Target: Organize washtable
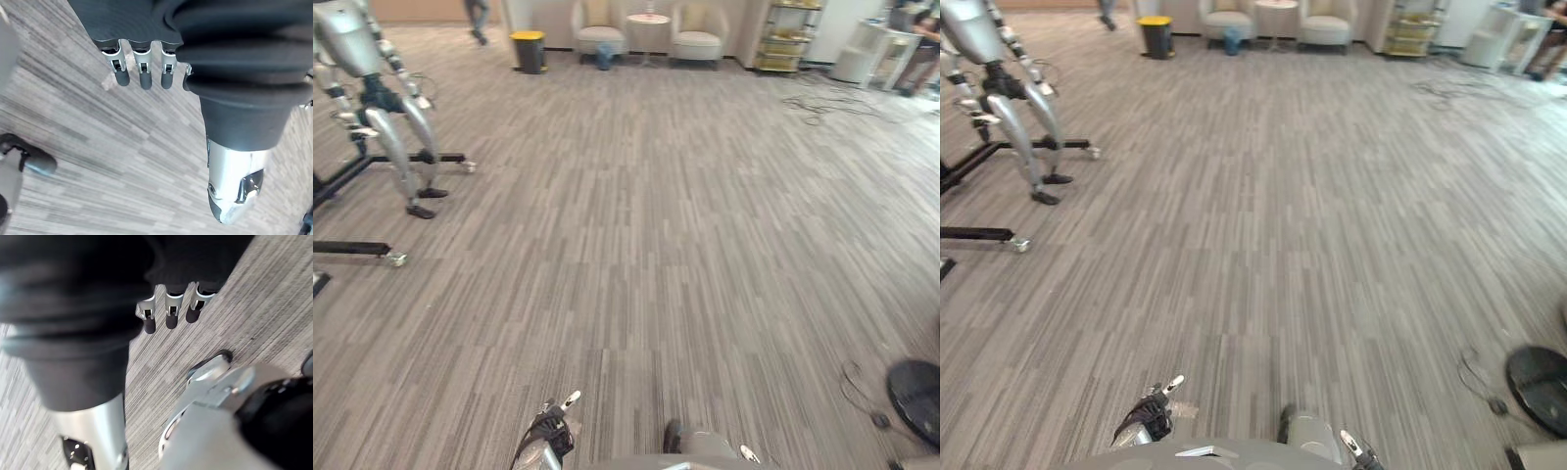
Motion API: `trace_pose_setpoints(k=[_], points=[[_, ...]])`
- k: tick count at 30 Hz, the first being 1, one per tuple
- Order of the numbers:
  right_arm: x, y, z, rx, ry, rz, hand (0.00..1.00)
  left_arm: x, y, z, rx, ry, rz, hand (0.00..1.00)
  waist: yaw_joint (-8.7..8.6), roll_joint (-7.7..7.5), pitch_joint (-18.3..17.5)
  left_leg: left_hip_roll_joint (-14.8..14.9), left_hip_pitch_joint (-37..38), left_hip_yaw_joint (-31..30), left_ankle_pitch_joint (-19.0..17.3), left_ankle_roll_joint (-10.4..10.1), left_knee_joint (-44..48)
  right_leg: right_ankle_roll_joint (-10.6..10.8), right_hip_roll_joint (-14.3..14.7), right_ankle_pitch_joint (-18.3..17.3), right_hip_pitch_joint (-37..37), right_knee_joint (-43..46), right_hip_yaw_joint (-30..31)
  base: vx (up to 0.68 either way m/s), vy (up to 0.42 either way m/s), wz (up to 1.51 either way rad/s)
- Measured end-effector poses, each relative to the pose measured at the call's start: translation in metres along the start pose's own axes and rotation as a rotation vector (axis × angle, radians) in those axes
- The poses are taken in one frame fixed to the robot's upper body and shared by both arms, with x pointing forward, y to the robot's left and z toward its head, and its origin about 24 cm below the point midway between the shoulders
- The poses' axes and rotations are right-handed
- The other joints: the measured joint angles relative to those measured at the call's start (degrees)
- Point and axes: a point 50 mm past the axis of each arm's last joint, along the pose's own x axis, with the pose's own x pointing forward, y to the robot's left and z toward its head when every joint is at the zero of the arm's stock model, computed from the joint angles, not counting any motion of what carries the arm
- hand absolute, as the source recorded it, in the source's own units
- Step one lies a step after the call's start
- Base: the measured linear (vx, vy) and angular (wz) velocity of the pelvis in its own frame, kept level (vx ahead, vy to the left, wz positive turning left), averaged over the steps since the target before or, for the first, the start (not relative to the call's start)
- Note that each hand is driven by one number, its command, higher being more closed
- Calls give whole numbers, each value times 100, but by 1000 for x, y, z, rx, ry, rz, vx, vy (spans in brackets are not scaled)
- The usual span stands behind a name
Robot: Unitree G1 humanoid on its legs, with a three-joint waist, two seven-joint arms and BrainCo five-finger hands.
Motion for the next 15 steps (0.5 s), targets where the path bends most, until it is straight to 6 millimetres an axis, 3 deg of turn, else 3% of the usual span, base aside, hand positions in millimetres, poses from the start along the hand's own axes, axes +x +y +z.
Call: trace_pose_setpoints(k=[1,2,4,7,8,9,10,13,15], points=[[1,3,6,-6,-20,10,0,0,1,0,-8,-3,5,0,48,19,49,129,-289,-64,349,-19,559,-36,67,-61,137,-63,-5,101,-172,-19],[4,17,13,-26,-35,45,0,0,1,1,-13,-5,6,0,121,102,60,326,-686,-47,323,59,1256,-78,160,-154,469,-245,12,38,-151,-9],[6,28,20,-49,-53,75,0,0,0,1,-12,-5,1,0,138,45,101,434,-1018,97,116,219,1147,-67,134,-173,1060,-675,12,-51,-87,-8],[6,60,29,-25,-94,158,0,1,2,5,18,-23,2,0,219,23,101,492,-1054,377,-28,242,-1194,96,88,-232,1502,-1091,77,-225,6,-26],[5,69,29,-35,-101,186,0,0,0,4,22,-22,-1,0,215,47,85,482,-934,360,275,241,-2446,226,125,-314,1564,-1093,90,-174,113,-14],[5,71,29,-52,-103,197,0,0,0,1,20,-15,3,0,235,108,42,470,-887,236,949,345,-2982,387,161,-462,1606,-1053,151,-24,152,-16],[4,79,21,-57,-82,215,0,1,7,4,30,-20,19,0,250,-68,13,330,-674,390,943,354,-3182,426,-5,-495,1668,-1029,208,120,144,-19],[0,84,1,-61,-29,233,0,1,21,4,64,0,52,0,244,-372,-229,-80,-254,669,1132,438,-4055,512,-338,-545,1581,-1022,343,172,77,-24],[0,83,-3,-62,-21,231,0,1,21,0,108,23,43,0,190,-412,-307,-281,101,723,1371,482,-4727,584,-472,-497,1584,-1025,377,180,60,-10]])
